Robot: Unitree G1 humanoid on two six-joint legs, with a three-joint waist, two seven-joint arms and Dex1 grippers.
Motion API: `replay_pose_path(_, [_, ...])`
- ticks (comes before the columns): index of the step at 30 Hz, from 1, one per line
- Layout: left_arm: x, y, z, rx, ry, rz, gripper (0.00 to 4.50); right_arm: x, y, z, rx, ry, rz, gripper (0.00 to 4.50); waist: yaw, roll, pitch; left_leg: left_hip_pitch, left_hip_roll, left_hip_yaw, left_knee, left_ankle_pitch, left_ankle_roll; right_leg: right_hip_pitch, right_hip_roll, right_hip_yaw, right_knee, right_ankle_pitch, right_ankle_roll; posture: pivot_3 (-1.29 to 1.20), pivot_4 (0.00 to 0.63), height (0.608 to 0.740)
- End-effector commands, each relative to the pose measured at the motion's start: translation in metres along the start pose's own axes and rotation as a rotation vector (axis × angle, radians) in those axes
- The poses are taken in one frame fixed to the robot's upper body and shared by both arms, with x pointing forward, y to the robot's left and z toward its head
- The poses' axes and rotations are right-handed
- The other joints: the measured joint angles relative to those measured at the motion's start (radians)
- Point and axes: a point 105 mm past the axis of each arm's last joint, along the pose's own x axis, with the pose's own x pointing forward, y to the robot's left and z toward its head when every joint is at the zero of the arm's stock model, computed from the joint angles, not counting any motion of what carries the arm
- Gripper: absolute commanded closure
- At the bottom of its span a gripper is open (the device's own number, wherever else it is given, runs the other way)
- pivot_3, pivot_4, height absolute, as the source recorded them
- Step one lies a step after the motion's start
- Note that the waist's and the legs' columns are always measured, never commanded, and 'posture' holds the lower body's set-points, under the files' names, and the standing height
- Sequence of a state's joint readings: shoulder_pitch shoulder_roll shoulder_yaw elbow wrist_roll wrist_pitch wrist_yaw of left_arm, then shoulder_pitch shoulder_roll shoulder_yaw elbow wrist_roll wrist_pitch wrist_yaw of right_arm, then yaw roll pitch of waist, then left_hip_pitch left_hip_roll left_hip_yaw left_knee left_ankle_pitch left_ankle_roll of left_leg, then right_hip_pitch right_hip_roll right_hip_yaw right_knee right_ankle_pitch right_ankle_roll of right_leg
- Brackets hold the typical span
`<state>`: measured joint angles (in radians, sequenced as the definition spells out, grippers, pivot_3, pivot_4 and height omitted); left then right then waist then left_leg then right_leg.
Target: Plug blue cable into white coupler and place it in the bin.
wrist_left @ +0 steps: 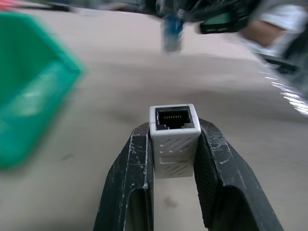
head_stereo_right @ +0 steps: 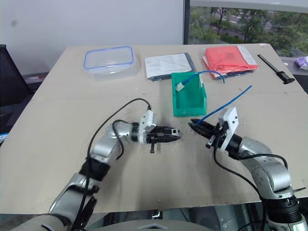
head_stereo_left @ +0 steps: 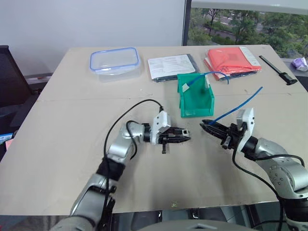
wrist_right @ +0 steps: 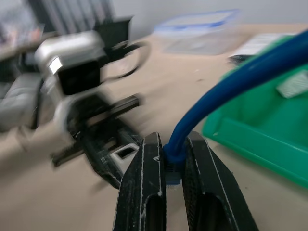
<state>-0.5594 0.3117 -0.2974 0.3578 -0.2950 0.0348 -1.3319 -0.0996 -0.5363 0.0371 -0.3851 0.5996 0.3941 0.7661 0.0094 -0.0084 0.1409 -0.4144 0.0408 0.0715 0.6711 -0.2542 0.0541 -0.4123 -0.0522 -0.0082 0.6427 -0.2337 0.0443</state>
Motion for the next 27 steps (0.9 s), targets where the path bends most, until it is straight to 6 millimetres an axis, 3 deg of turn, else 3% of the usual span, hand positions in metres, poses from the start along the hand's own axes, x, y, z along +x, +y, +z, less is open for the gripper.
replay_pose_path(1, [0.012,0.002,-0.003,0.043,0.043,-0.109,3.95,0.009,0.009,0.011,-0.135,-0.010,0.074,4.50,0.001,-0.001,0.000,0.000,0.000,0.000,0.000,0.000,0.000,0.000,0.000,0.000,0.000,0.000,0.000,0.00,0.150,0.740])
replay_pose_path(7, [0.016,0.006,-0.016,0.052,0.112,-0.180,3.95,0.013,0.014,0.004,-0.184,0.027,0.137,4.50,0.002,-0.003,0.002,-0.001,0.000,0.000,0.000,0.000,0.000,0.000,0.000,0.000,0.000,0.000,0.000,0.00,0.150,0.740])
replay_pose_path(27, [0.023,0.010,-0.020,0.069,0.115,-0.185,3.95,0.015,0.007,-0.039,-0.232,0.199,0.204,4.50,0.004,-0.005,0.003,-0.001,0.000,-0.001,0.001,0.000,0.000,0.000,0.000,0.000,0.000,0.000,0.000,0.00,0.150,0.740])
